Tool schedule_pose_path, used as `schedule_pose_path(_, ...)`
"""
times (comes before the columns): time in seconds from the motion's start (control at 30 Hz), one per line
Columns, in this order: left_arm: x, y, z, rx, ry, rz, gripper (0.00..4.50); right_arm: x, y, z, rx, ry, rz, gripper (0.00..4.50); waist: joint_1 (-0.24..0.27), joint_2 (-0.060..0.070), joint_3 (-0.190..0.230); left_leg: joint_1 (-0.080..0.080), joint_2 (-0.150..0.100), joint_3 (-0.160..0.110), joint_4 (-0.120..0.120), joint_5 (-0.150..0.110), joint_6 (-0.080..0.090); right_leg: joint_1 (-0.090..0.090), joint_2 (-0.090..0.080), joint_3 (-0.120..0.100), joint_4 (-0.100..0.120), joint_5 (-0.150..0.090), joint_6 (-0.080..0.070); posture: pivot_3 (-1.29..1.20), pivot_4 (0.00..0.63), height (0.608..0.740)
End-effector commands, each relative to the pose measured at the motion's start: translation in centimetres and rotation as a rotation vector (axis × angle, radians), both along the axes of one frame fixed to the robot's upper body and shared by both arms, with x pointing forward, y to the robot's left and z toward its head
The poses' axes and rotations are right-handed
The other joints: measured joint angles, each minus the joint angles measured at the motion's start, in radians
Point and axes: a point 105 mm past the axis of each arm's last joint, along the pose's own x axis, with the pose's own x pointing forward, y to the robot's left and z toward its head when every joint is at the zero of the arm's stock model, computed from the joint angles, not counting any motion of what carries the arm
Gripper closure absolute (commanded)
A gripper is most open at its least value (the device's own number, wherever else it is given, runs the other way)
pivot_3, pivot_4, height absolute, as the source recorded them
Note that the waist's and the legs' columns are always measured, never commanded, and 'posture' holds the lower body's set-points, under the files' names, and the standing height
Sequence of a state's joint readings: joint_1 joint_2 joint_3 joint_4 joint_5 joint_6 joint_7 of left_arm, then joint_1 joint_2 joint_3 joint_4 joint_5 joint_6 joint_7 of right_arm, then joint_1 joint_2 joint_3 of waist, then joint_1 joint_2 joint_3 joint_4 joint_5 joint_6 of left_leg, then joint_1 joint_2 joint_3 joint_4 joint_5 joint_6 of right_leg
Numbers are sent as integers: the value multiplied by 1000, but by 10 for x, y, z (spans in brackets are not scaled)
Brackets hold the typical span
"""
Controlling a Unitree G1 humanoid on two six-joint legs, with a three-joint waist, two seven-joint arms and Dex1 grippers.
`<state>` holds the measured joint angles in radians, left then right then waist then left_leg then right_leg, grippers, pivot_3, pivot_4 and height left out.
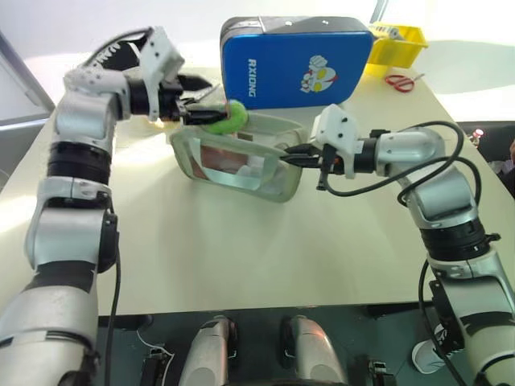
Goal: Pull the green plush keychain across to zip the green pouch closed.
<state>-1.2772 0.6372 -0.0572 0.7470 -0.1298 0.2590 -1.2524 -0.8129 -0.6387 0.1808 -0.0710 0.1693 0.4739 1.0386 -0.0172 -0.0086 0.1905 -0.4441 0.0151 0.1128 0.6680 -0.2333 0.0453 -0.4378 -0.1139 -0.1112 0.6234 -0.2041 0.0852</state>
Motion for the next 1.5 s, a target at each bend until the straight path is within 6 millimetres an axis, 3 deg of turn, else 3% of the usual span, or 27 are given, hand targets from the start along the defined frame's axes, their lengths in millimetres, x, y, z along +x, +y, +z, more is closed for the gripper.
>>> schedule_pose_path(0.03,-10,16,24,-1,-58,4,398,0,1,11,7,-42,8,4500,0,0,0,0,0,0,0,0,0,0,0,0,0,0,0,0,150,740)
schedule_pose_path(0.17,-17,33,15,11,-20,33,398,1,2,11,5,-44,9,4500,1,0,0,0,0,0,0,0,0,0,0,0,0,0,0,0,150,740)
schedule_pose_path(0.37,-34,53,-34,76,99,58,398,0,1,11,3,-48,6,4500,0,0,0,0,0,0,0,0,0,0,0,0,1,0,0,0,150,740)
schedule_pose_path(0.43,-33,51,-53,79,122,77,398,0,1,11,2,-48,4,4500,2,0,0,0,0,0,0,0,0,0,0,0,1,0,0,0,150,740)
schedule_pose_path(0.53,-19,47,-60,44,95,142,398,0,1,11,1,-46,4,4500,10,0,0,0,0,-1,1,0,0,1,0,0,1,0,0,0,150,740)
schedule_pose_path(0.6,-17,43,-63,51,87,134,1236,1,2,11,-1,-46,7,4500,7,0,0,0,-1,-2,1,0,0,2,0,0,0,0,0,0,150,740)
schedule_pose_path(0.8,-28,41,-56,22,98,103,4417,5,4,13,1,-52,7,4500,4,0,0,0,-1,-1,1,0,0,1,0,0,0,0,0,0,150,740)
schedule_pose_path(0.93,-46,37,-48,5,111,59,4417,15,-2,21,9,-49,-19,4500,3,0,0,0,-1,-1,1,0,0,1,0,0,0,0,0,0,150,740)
schedule_pose_path(1.07,-53,35,-59,37,126,58,4500,28,-12,38,23,3,-20,2899,4,0,0,0,-1,-1,1,0,0,1,0,0,0,0,0,0,150,740)
schedule_pose_path(1.13,-51,34,-63,46,123,73,4500,29,-5,62,130,88,33,1888,3,0,0,0,-1,-1,0,0,0,0,0,0,0,0,0,0,150,740)
schedule_pose_path(1.2,-51,33,-65,50,117,74,4500,34,7,92,276,153,70,1888,0,1,0,-1,-1,-1,0,0,0,0,0,0,1,0,0,0,150,740)
schedule_pose_path(1.3,-51,30,-65,59,105,62,4500,43,29,114,407,235,102,1888,-3,1,0,0,0,0,-1,4,-6,-1,0,0,2,0,-1,0,150,740)
schedule_pose_path(1.4,-50,29,-66,65,99,53,4500,53,51,114,454,303,95,1888,-2,0,0,0,0,0,-2,4,-7,-1,0,0,2,0,-1,0,150,740)
schedule_pose_path(1.5,-49,27,-66,68,94,49,4500,61,82,95,435,399,68,1888,-2,0,0,0,0,0,-2,4,-7,-1,0,0,1,0,-1,0,150,740)
